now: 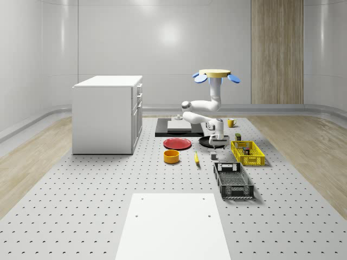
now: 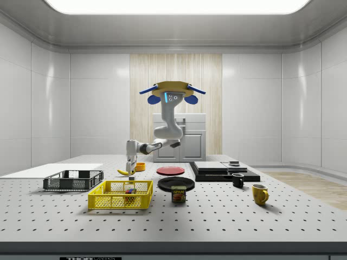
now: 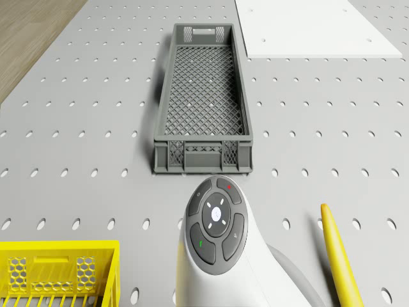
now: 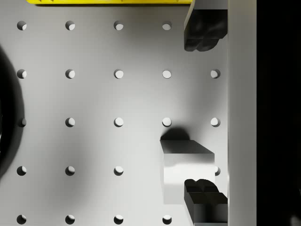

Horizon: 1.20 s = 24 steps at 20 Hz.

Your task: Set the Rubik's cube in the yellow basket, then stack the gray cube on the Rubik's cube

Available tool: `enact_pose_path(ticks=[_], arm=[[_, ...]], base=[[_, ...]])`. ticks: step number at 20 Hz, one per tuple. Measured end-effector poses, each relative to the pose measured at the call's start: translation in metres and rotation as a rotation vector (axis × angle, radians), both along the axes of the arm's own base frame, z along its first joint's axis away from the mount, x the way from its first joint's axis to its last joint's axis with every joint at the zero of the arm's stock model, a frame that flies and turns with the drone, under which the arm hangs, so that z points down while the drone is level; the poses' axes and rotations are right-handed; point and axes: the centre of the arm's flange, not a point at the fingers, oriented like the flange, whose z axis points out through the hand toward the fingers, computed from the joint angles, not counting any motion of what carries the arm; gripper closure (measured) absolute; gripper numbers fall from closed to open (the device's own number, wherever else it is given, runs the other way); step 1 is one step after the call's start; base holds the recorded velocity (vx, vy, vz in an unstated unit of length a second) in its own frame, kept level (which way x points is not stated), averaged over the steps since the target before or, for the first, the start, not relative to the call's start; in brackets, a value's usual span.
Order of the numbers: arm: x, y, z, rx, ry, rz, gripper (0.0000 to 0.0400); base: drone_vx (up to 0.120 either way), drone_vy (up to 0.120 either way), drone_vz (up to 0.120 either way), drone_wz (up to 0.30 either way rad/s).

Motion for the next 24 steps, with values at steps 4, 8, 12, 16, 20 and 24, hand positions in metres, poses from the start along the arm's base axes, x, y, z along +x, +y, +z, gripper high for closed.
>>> enact_pose_path(ticks=[4,8,12,16,20,24], arm=[[0.000,0.000,0.000,0.000,0.000,0.000,0.0000],[0.000,0.000,0.000,0.000,0.000,0.000,0.0000],[0.000,0.000,0.000,0.000,0.000,0.000,0.0000],[0.000,0.000,0.000,0.000,0.000,0.000,0.0000],[0.000,0.000,0.009,0.000,0.000,0.000,0.0000],[0.000,0.000,0.022,0.000,0.000,0.000,0.0000]], base=[[0.000,-0.120,-0.060,0.000],[0.000,-0.120,0.000,0.000],[0.000,-0.040,0.000,0.000],[0.000,0.000,0.000,0.000],[0.000,0.000,0.000,0.000],[0.000,0.000,0.000,0.000]])
